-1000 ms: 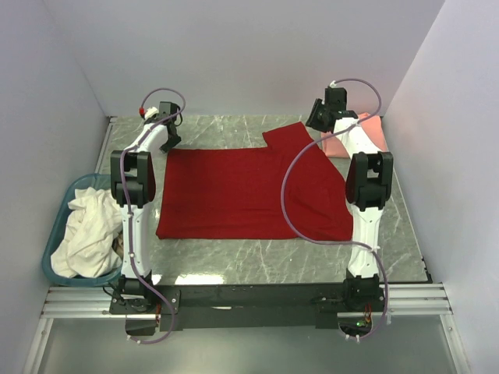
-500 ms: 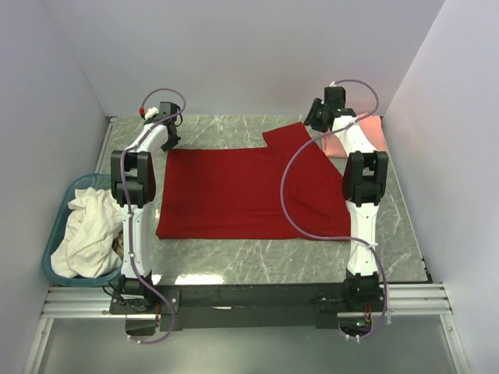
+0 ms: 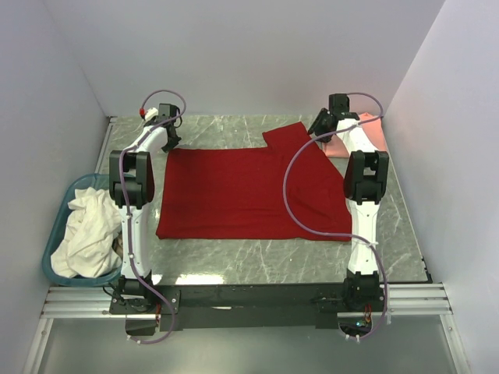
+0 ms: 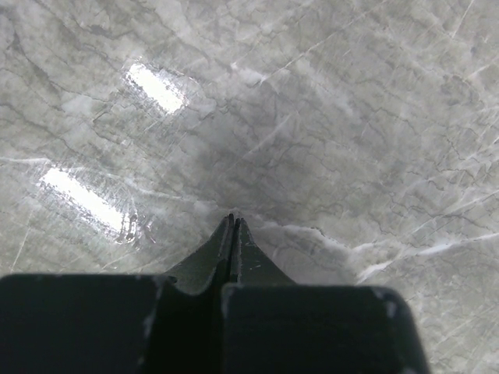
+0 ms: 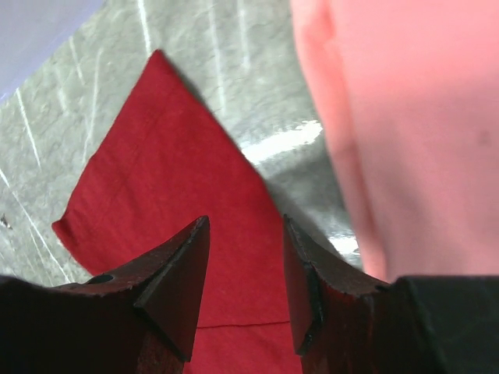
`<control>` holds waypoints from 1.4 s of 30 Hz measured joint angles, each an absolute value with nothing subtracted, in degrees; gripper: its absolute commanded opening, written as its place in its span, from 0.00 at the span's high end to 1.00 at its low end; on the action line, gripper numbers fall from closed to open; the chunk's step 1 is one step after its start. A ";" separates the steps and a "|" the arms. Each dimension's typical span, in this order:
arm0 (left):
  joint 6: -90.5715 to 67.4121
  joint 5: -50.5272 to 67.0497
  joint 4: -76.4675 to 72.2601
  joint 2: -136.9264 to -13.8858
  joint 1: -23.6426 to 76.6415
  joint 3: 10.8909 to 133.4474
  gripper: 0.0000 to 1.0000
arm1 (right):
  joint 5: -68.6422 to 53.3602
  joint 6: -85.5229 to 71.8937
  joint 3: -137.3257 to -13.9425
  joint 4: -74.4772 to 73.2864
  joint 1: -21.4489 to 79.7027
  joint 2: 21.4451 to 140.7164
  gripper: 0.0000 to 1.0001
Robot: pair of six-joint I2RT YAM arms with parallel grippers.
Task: Fold and stack the t-shirts
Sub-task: Fold the tshirt
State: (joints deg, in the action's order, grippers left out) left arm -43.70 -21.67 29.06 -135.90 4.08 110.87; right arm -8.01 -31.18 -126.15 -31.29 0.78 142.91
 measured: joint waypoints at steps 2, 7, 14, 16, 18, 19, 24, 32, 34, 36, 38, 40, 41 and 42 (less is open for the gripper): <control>-43.64 -21.45 28.97 -135.90 4.08 110.85 1.00 | -7.81 -31.66 -126.06 -31.59 0.62 142.91 0.51; -43.55 -20.84 28.82 -135.87 4.08 110.85 1.00 | -7.14 -32.01 -125.91 -32.36 -0.30 142.91 0.51; -43.51 -20.80 28.71 -135.87 4.08 110.85 1.00 | -7.25 -32.18 -127.11 -35.07 -1.45 143.57 0.51; -43.46 -20.80 28.71 -135.87 4.08 110.85 1.00 | -7.60 -32.38 -127.17 -35.35 -1.61 143.83 0.51; -43.24 -20.80 28.69 -135.87 4.08 110.85 0.99 | -8.16 -32.60 -127.07 -35.70 -1.67 143.87 0.51; -43.13 -20.75 28.67 -135.87 4.08 110.83 1.00 | -8.38 -32.77 -127.07 -35.75 -1.69 143.87 0.51; -43.11 -20.53 28.36 -135.81 4.08 110.61 1.00 | -9.41 -33.19 -127.07 -35.94 -1.72 143.94 0.51; -43.11 -19.57 27.99 -135.81 4.10 110.59 1.00 | -11.03 -33.17 -128.29 -37.21 -1.76 145.01 0.54; -43.11 -19.33 27.88 -135.81 4.08 110.56 1.00 | -11.66 -33.12 -129.99 -37.76 -1.76 145.97 0.56; -43.11 -19.29 27.83 -135.81 4.08 110.56 1.00 | -12.16 -33.04 -131.48 -37.98 -1.76 147.15 0.58; -43.13 -19.14 27.77 -135.81 4.08 110.56 1.00 | -12.95 -32.95 -132.33 -38.09 -1.78 147.68 0.63; -43.13 -18.90 27.66 -135.79 4.10 110.54 1.00 | -13.50 -32.95 -132.49 -38.15 -1.87 147.98 0.71; -43.13 -18.83 27.64 -135.81 4.08 110.54 1.00 | -13.72 -32.88 -132.51 -38.17 -1.91 148.00 0.74; -43.13 -18.79 27.62 -135.81 4.08 110.52 1.00 | -14.04 -32.91 -132.51 -38.22 -1.91 148.11 0.77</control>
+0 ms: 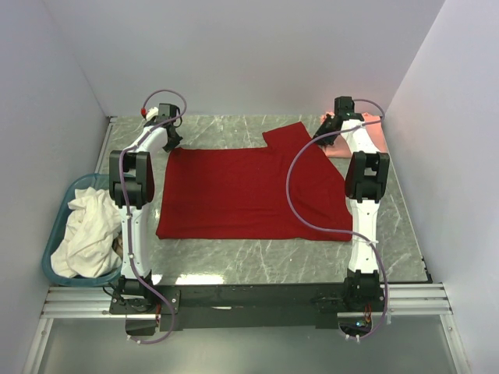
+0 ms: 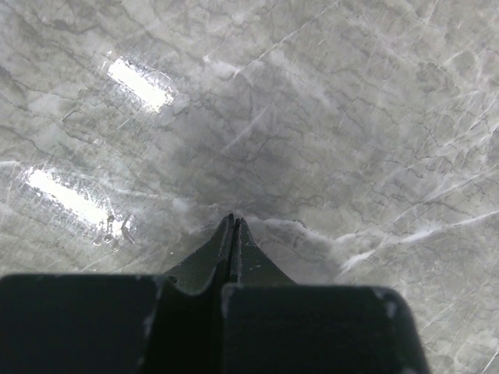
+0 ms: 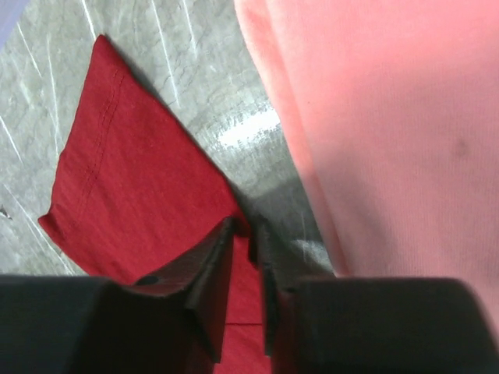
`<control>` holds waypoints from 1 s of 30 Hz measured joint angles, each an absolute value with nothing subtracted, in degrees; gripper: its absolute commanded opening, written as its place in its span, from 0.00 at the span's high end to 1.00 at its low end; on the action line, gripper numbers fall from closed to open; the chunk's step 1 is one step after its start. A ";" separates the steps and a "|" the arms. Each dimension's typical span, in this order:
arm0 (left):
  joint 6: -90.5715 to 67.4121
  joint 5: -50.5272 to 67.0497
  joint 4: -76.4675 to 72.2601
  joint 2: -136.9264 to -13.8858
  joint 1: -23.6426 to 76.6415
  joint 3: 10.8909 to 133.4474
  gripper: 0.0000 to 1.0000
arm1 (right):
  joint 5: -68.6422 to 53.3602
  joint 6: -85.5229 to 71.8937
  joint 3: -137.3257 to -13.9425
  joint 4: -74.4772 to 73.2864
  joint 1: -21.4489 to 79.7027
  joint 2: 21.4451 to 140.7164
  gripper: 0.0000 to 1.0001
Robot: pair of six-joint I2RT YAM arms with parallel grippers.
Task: Fold and stack the t-shirts
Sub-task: Fold the tshirt
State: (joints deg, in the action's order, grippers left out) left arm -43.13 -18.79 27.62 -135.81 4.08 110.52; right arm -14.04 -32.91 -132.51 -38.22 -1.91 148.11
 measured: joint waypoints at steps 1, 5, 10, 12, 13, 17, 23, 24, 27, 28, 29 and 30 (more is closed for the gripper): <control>-43.13 -18.74 27.62 -135.81 4.08 110.52 1.00 | -14.37 -32.91 -132.51 -38.19 -1.93 148.22 0.82; -43.13 -18.72 27.20 -135.63 4.08 110.10 1.00 | -14.92 -32.71 -132.07 -38.09 -2.04 148.24 0.95; -43.11 -18.63 27.03 -135.48 4.10 109.89 1.00 | -16.16 -33.06 -128.07 -34.28 -2.33 146.85 1.00; -43.11 -18.61 27.03 -135.46 4.08 109.89 1.00 | -16.25 -33.21 -125.19 -32.16 -2.44 145.36 1.00; -43.11 -18.55 27.03 -135.41 4.08 109.86 1.00 | -16.25 -33.26 -123.44 -31.11 -2.46 144.44 1.00; -43.07 -18.26 27.27 -134.98 4.10 109.43 1.00 | -15.94 -33.21 -117.34 -28.23 -2.57 140.92 1.00; -42.78 -18.24 27.49 -134.30 4.10 108.95 1.00 | -15.68 -33.21 -111.11 -23.81 -2.94 135.50 1.00; -42.70 -18.26 27.49 -134.17 4.10 108.95 1.00 | -15.66 -33.19 -110.78 -23.53 -3.07 134.69 1.00; -42.65 -18.26 27.62 -133.60 4.10 108.95 1.00 | -15.68 -33.17 -110.15 -22.55 -3.57 131.94 1.00; -42.65 -18.26 27.70 -133.32 4.10 108.95 1.00 | -15.66 -33.15 -110.04 -22.24 -3.75 130.96 1.00; -42.65 -18.26 27.68 -133.10 4.10 108.95 1.00 | -15.68 -33.12 -109.86 -21.80 -3.81 130.39 1.00; -42.65 -18.26 27.68 -132.86 4.10 108.95 1.00 | -15.68 -33.12 -109.36 -21.10 -3.92 129.58 1.00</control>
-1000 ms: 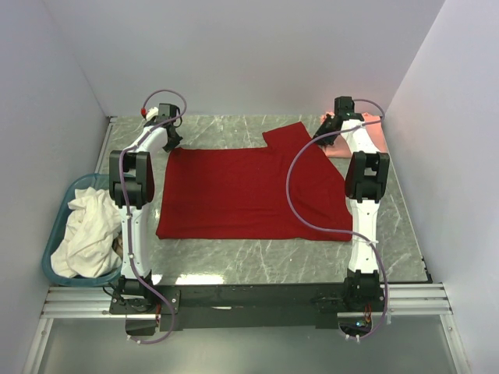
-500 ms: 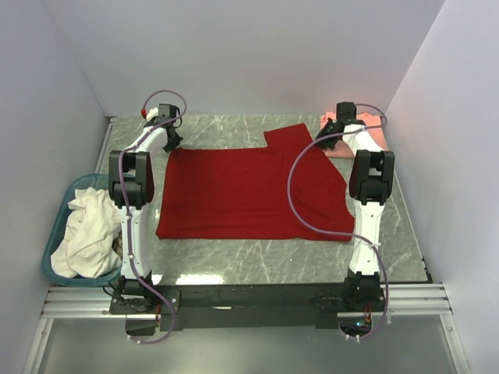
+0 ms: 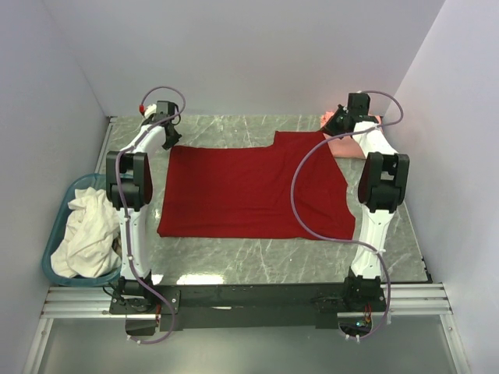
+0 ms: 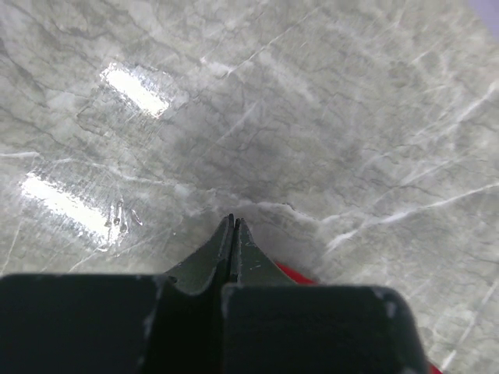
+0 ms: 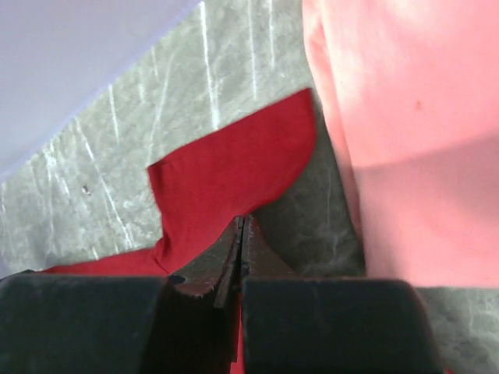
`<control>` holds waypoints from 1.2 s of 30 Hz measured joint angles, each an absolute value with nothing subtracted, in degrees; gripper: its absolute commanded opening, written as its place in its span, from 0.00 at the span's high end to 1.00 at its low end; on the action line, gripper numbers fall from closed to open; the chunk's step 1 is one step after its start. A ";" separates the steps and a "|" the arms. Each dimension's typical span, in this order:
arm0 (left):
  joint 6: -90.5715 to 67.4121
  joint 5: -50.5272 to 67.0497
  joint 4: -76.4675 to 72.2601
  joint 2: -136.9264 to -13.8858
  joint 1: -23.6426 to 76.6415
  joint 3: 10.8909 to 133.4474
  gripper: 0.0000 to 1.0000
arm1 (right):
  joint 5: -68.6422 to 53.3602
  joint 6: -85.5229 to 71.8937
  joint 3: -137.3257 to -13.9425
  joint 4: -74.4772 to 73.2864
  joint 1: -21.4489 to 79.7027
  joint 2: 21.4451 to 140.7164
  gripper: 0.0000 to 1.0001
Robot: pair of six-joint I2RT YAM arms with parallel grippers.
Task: Fold and stack the t-shirts
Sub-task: Fold the tshirt
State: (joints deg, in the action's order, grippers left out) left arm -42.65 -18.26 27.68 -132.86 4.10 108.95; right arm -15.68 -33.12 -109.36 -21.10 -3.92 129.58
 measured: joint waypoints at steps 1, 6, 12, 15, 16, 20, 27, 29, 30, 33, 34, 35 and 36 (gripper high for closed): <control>-42.65 -18.24 27.70 -132.55 4.08 108.95 1.00 | -15.66 -33.12 -108.92 -20.80 -4.01 128.99 1.00; -42.65 -18.06 27.75 -130.89 3.97 108.42 1.00 | -15.51 -32.97 -106.63 -20.12 -4.03 127.48 1.00; -42.65 -17.82 28.18 -128.68 3.77 106.89 1.00 | -14.85 -32.62 -103.39 -20.12 -4.05 125.34 1.00; -42.68 -17.82 28.23 -127.35 3.75 105.12 1.00 | -14.68 -32.53 -100.36 -19.64 -4.05 123.09 1.00; -42.68 -17.82 28.32 -126.89 3.75 104.51 1.00 | -14.63 -32.56 -99.09 -19.57 -4.05 122.15 1.00; -42.98 -17.82 28.75 -124.29 3.75 101.38 1.00 | -14.48 -32.62 -93.17 -18.39 -4.05 118.08 1.00; -44.69 -17.87 29.08 -118.54 3.70 94.91 1.00 | -12.91 -33.15 -81.62 -15.90 -4.08 108.75 1.00; -45.17 -17.87 29.26 -116.97 3.70 93.38 1.00 | -12.47 -33.23 -79.11 -15.29 -4.08 106.43 1.00; -45.36 -17.85 29.28 -116.18 3.70 92.60 1.00 | -12.29 -33.34 -78.11 -15.05 -4.05 105.47 1.00; -46.41 -17.85 29.50 -113.56 3.66 89.45 1.00 | -11.38 -33.61 -74.19 -14.02 -4.08 102.21 1.00; -46.68 -17.85 29.47 -112.84 3.66 88.58 1.00 | -11.05 -33.67 -73.19 -13.87 -4.08 101.34 1.00; -47.03 -17.82 29.43 -111.87 3.64 87.37 1.00 | -10.50 -33.78 -71.77 -13.52 -4.08 100.31 1.00; -47.53 -17.85 29.43 -110.85 3.62 86.13 1.00 | -9.96 -33.89 -70.35 -13.50 -4.05 99.22 1.00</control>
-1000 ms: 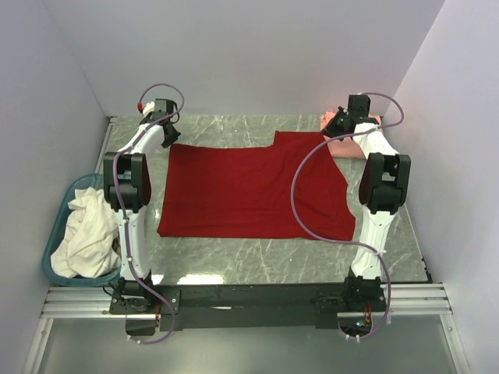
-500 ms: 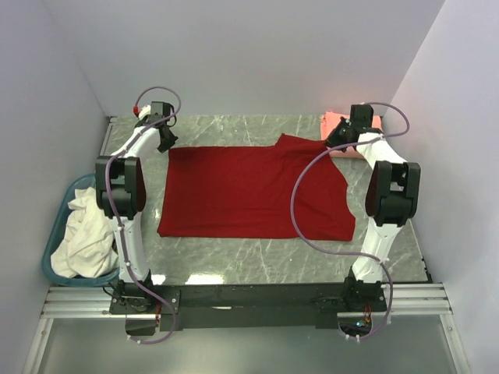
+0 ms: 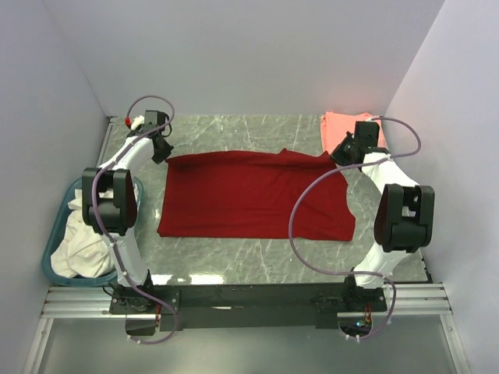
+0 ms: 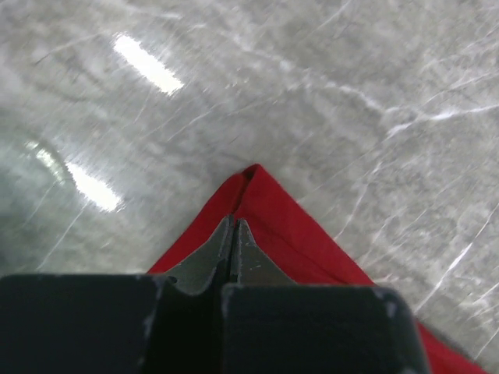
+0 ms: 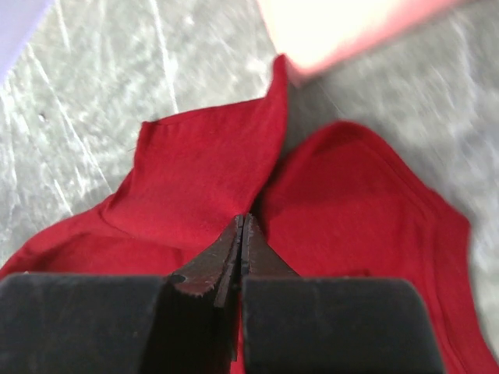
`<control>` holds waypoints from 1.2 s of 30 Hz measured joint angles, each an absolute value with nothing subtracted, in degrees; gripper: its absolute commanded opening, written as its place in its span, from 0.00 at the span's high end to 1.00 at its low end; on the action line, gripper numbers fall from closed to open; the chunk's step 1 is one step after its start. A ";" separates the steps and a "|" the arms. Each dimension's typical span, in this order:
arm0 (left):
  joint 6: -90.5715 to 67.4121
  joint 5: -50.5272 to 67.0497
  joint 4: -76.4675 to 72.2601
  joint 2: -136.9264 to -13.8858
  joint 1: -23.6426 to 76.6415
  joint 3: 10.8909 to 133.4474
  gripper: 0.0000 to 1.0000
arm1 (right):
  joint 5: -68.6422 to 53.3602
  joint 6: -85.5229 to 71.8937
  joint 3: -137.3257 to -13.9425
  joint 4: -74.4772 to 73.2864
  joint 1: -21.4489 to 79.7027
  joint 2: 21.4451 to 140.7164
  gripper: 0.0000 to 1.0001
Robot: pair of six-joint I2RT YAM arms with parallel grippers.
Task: Fold and stack the t-shirts
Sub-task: Fold the tshirt
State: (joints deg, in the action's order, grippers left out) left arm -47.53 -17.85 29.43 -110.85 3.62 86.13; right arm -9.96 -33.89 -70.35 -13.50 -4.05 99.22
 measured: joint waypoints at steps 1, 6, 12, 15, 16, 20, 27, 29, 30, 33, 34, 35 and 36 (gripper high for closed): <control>-47.72 -17.82 29.43 -110.08 3.60 85.12 1.00 | -9.50 -34.09 -69.10 -13.50 -4.08 98.08 1.00; -49.12 -17.85 29.52 -105.21 3.49 79.18 1.00 | -7.79 -35.07 -63.72 -13.02 -4.08 92.55 1.00; -50.81 -17.82 29.43 -100.55 3.40 73.82 1.00 | -6.50 -35.57 -58.24 -12.38 -4.08 86.96 1.00; -51.77 -17.80 29.32 -98.76 3.40 71.81 1.00 | -6.13 -35.55 -56.34 -12.45 -4.08 85.69 1.00; -51.96 -17.78 29.23 -98.19 3.40 71.07 1.00 | -5.96 -35.55 -55.83 -12.40 -4.08 85.52 1.00; -52.49 -17.74 29.10 -96.44 3.40 68.51 1.00 | -5.41 -35.55 -54.11 -12.38 -4.08 85.30 1.00; -53.28 -17.63 28.84 -94.37 3.40 65.21 1.00 | -4.80 -35.79 -51.44 -12.58 -4.08 82.02 1.00; -53.28 -17.61 28.75 -94.21 3.40 64.88 1.00 | -4.56 -35.79 -51.16 -12.60 -4.08 80.73 1.00; -53.30 -17.61 28.75 -94.19 3.40 64.82 1.00 | -4.45 -35.79 -51.16 -12.58 -4.08 80.38 1.00; -53.30 -17.56 28.51 -93.97 3.36 64.58 1.00 | -4.08 -35.79 -50.89 -12.45 -4.08 79.81 1.00; -53.30 -17.47 28.56 -93.80 3.29 64.47 1.00 | -4.05 -35.79 -50.65 -12.38 -4.08 79.79 1.00; -53.30 -17.39 28.51 -93.54 3.22 64.34 1.00 | -4.05 -35.79 -50.28 -12.32 -4.08 79.75 1.00; -53.28 -17.34 28.51 -93.23 3.18 64.25 1.00 | -4.05 -35.79 -49.87 -12.40 -4.08 79.72 1.00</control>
State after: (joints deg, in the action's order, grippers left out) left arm -53.28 -17.34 28.51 -93.23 3.18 64.25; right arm -4.05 -35.79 -49.87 -12.40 -4.08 79.72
